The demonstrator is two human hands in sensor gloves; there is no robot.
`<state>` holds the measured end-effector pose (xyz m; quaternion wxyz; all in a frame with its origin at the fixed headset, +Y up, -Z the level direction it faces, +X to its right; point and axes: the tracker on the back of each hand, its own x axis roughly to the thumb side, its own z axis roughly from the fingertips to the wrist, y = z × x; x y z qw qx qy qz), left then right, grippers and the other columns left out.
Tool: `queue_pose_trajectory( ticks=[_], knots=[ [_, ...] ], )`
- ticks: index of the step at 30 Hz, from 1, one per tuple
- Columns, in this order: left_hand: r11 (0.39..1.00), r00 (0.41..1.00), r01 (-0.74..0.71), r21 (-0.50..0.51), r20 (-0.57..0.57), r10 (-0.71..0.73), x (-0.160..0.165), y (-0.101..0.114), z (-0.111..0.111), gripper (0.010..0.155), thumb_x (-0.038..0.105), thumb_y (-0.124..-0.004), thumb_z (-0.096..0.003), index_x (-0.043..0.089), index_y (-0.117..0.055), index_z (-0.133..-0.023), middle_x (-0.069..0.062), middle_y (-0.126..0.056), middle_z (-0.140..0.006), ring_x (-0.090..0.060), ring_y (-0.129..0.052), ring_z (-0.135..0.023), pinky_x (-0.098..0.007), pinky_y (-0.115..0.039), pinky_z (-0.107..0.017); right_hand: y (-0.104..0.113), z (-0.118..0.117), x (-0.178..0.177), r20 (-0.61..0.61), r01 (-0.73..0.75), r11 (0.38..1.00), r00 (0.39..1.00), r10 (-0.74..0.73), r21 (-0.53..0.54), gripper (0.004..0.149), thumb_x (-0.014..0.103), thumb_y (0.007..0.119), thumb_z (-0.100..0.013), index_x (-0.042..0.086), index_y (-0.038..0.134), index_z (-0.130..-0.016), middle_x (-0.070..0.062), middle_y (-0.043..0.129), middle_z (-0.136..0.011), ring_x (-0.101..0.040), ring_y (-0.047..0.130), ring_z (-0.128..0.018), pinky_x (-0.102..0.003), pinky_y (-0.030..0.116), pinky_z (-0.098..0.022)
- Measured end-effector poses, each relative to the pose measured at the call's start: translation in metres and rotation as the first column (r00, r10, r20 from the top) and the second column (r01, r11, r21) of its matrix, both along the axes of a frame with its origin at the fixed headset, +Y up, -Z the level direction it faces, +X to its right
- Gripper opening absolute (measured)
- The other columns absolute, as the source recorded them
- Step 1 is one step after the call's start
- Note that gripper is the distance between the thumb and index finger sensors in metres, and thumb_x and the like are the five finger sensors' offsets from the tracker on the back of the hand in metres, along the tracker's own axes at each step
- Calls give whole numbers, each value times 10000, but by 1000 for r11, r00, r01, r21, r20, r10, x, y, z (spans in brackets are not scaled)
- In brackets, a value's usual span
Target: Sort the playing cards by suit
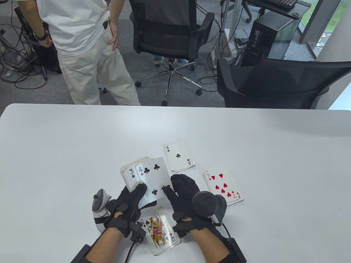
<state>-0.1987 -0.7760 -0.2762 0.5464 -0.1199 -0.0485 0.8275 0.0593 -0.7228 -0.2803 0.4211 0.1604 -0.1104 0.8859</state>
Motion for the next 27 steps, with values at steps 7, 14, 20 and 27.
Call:
queue_pose_trajectory(
  ticks=[7,14,20,27],
  knots=[
    [1000,997,27,1,-69,-27,-10,5,0,560,461,-802,-578,276,-585,-1059,5,-780,-1027,-301,-895,-880,-424,-892,-559,-7,-8,13,75,-19,997,997,24,-68,391,341,809,-555,42,860,-802,-201,748,-980,-502,647,-947,-717,479,-663],
    [1000,997,17,12,-81,-16,-13,8,-1,559,462,-799,-579,274,-584,-1060,8,-783,-1025,-299,-900,-877,-421,-895,-556,-11,-19,30,181,-8,995,983,27,-104,386,342,831,-549,47,846,-797,-204,727,-990,-507,625,-955,-718,467,-666],
    [1000,997,7,17,-72,-5,-13,9,-1,557,462,-797,-580,273,-583,-1059,8,-783,-1025,-298,-902,-875,-421,-895,-555,9,-34,34,267,-100,992,957,118,-80,378,334,816,-557,65,857,-819,-210,697,-1015,-521,569,-978,-735,420,-671],
    [999,994,-25,37,-102,29,-23,17,-1,557,462,-793,-582,272,-579,-1060,10,-780,-1026,-295,-901,-876,-418,-895,-556,44,-95,24,309,-235,948,904,294,-215,373,334,817,-566,71,864,-827,-218,681,-1030,-530,535,-990,-752,367,-671]
  ],
)
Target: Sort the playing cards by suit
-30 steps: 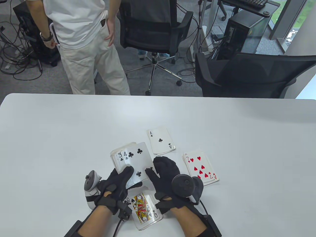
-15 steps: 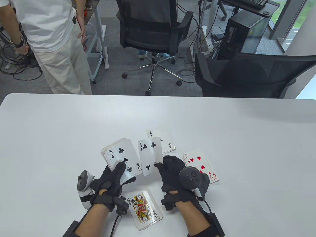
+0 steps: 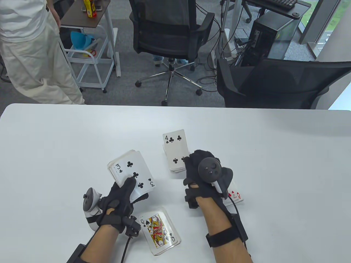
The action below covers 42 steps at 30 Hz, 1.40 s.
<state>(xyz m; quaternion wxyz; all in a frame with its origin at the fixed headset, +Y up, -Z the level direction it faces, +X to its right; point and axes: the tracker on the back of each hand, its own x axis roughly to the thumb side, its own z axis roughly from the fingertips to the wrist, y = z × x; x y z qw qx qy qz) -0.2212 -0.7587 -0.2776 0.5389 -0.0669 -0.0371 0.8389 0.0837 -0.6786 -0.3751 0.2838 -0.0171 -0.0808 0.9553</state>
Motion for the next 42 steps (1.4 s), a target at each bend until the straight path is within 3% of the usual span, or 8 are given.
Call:
queue_pose_trajectory(
  ticks=[5,11,20,25,28,31,36,42],
  knots=[
    [1000,1000,-14,11,-12,14,-2,4,0,557,463,-792,-582,272,-579,-1060,11,-780,-1026,-294,-902,-876,-419,-896,-555,-12,-45,-20,17,-125,981,992,129,-152,375,333,828,-562,65,866,-822,-226,655,-1044,-536,493,-1002,-751,357,-672],
    [1000,1000,-4,6,1,4,-5,3,-2,558,464,-791,-583,272,-577,-1062,9,-779,-1028,-296,-901,-877,-418,-895,-557,-59,-71,-43,39,-341,877,926,375,-339,386,326,848,-558,43,846,-821,-244,591,-1069,-543,415,-1019,-758,315,-672],
    [1000,1000,4,7,18,-4,0,2,-2,556,465,-790,-583,273,-579,-1061,12,-782,-1026,-294,-904,-874,-418,-896,-555,-66,-68,-45,57,-522,803,827,559,-287,461,378,900,-527,71,773,-847,-232,566,-1076,-533,406,-1024,-756,320,-672],
    [1000,1000,9,3,17,-9,2,1,-2,560,486,-781,-583,265,-587,-1059,1,-780,-1027,-296,-913,-864,-417,-897,-553,-28,-44,-42,35,-395,910,915,402,-123,432,404,844,-552,76,795,-829,-232,587,-1067,-535,419,-1019,-751,335,-670],
    [999,998,38,6,42,-38,6,-1,-3,562,517,-785,-577,244,-629,-1043,-13,-832,-984,-293,-946,-825,-413,-910,-529,0,-12,-32,-106,5,999,994,-10,-49,459,432,799,-566,66,793,-843,-248,567,-1071,-547,398,-1014,-753,329,-663],
    [997,995,79,5,58,-79,12,-3,-1,562,519,-782,-578,247,-627,-1045,-9,-830,-987,-292,-947,-825,-411,-912,-527,12,25,-23,-222,288,958,933,-282,-4,476,436,782,-576,48,796,-851,-255,589,-1063,-554,411,-1010,-754,327,-664],
    [993,988,118,24,99,-120,23,-2,3,559,516,-782,-578,252,-626,-1046,-11,-825,-992,-295,-945,-827,-414,-911,-526,-7,72,-19,-348,326,944,892,-288,53,488,467,757,-580,61,806,-845,-238,658,-1034,-549,501,-990,-750,377,-664],
    [981,975,193,30,106,-195,26,-8,3,556,511,-784,-578,255,-628,-1046,-8,-825,-995,-298,-945,-826,-417,-913,-521,-28,86,-13,-346,243,963,919,-190,117,499,479,749,-576,61,809,-841,-235,668,-1027,-549,512,-985,-751,379,-660]
  ],
)
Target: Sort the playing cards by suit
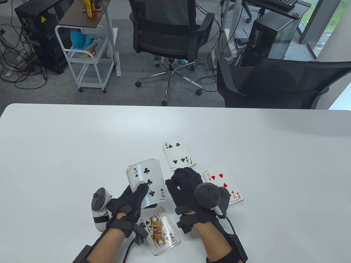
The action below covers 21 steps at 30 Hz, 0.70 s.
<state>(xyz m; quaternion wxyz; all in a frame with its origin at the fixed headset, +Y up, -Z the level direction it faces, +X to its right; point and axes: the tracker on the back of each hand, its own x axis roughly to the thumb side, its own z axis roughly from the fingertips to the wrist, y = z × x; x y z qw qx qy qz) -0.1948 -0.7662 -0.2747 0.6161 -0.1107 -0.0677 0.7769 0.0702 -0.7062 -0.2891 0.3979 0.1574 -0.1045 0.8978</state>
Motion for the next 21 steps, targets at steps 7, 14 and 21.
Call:
queue_pose_trajectory(
  ticks=[7,14,21],
  knots=[
    [1000,999,20,-15,25,-20,5,-4,1,555,494,-799,-575,270,-623,-1051,-3,-817,-1005,-301,-934,-843,-425,-922,-515,-2,4,-3,13,-23,999,1000,23,27,512,484,751,-573,60,798,-856,-237,662,-1029,-548,509,-985,-750,377,-659],
    [1000,999,0,-30,36,1,6,-6,3,557,441,-841,-568,277,-616,-1051,7,-812,-1010,-289,-936,-853,-416,-925,-532,-7,7,-15,-31,-74,997,997,75,4,544,505,780,-562,58,780,-872,-235,645,-1041,-548,501,-990,-752,376,-661],
    [995,997,-81,-54,-1,81,1,-8,3,554,442,-836,-572,281,-610,-1051,14,-809,-1012,-283,-934,-856,-409,-924,-535,-11,9,-29,-122,-154,988,981,149,-30,608,540,842,-533,66,723,-894,-233,595,-1067,-549,503,-998,-752,393,-670]
  ],
)
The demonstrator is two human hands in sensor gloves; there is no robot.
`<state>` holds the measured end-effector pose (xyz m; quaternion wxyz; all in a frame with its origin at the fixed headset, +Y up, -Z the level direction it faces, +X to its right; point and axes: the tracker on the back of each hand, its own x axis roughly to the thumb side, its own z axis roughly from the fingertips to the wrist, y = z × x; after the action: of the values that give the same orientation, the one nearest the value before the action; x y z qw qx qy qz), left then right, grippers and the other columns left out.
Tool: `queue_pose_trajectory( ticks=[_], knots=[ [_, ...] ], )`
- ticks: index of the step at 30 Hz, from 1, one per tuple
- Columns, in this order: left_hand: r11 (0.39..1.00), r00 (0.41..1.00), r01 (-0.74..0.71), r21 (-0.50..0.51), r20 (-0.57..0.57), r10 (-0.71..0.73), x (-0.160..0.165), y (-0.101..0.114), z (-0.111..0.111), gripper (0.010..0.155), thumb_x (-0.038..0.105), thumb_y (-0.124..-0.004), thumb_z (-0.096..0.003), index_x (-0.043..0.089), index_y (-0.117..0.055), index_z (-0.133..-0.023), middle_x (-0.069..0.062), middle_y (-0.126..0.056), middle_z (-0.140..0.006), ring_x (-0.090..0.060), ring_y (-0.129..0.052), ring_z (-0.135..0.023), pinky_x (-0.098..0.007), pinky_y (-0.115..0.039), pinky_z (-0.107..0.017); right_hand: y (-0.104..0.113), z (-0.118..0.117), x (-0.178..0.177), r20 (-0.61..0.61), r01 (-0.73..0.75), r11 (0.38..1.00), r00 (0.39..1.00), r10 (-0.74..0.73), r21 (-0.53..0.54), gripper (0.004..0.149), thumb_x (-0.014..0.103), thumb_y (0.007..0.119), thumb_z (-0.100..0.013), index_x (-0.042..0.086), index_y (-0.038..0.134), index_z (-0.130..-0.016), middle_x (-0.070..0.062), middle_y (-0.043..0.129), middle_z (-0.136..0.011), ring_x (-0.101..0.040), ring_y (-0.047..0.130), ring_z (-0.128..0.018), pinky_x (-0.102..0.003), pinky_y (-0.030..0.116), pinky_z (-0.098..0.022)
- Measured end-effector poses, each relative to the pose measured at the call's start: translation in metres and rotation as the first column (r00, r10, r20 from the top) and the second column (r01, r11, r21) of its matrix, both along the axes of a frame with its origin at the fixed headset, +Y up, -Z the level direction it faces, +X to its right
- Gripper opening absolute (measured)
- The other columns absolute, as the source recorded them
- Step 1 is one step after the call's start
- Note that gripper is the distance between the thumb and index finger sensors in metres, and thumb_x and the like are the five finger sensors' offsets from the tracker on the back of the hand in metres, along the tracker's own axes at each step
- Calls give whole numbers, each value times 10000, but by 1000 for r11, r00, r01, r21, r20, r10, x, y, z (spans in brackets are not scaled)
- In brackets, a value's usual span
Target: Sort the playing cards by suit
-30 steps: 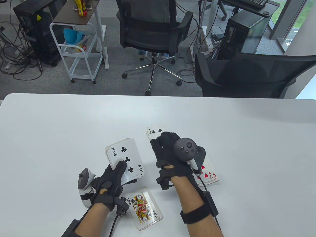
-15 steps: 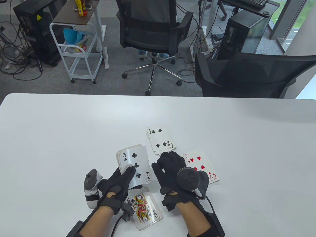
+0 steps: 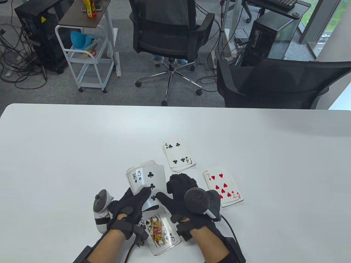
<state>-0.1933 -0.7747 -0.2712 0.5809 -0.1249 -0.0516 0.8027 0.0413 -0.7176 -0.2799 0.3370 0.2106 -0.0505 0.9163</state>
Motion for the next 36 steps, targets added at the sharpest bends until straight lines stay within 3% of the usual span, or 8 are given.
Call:
queue_pose_trajectory(
  ticks=[8,14,24,31,36],
  knots=[
    [999,999,-33,-37,11,33,-2,-3,-1,562,466,-852,-564,283,-624,-1044,20,-816,-1007,-284,-936,-850,-414,-916,-534,-2,3,-6,5,85,995,996,-85,60,476,439,848,-528,49,796,-797,-199,724,-989,-505,650,-954,-723,485,-669],
    [998,999,-44,-34,22,45,1,-3,-1,577,470,-849,-565,279,-605,-1052,12,-795,-1020,-286,-921,-865,-409,-912,-547,2,3,1,32,113,985,993,-118,129,387,363,787,-554,38,866,-749,-171,803,-944,-472,720,-925,-707,518,-667],
    [998,998,-53,-14,-17,53,-4,1,-1,576,454,-841,-570,273,-593,-1057,1,-778,-1032,-297,-903,-881,-419,-904,-559,-1,-1,8,78,116,990,989,-122,77,461,437,833,-538,58,844,-800,-192,782,-957,-492,700,-926,-710,512,-662],
    [1000,998,2,6,-67,-2,-12,4,-3,571,453,-834,-571,269,-595,-1056,-3,-778,-1030,-301,-904,-878,-420,-903,-557,-4,-3,8,91,87,995,992,-91,47,404,350,767,-569,47,843,-824,-203,768,-971,-498,684,-934,-714,503,-664],
    [1000,995,2,17,-96,-1,-20,6,-5,566,452,-826,-573,266,-595,-1056,-4,-781,-1027,-300,-906,-874,-419,-903,-554,-6,-7,13,136,102,994,985,-107,45,396,353,809,-558,67,875,-824,-198,779,-967,-494,685,-934,-714,500,-663]
  ],
)
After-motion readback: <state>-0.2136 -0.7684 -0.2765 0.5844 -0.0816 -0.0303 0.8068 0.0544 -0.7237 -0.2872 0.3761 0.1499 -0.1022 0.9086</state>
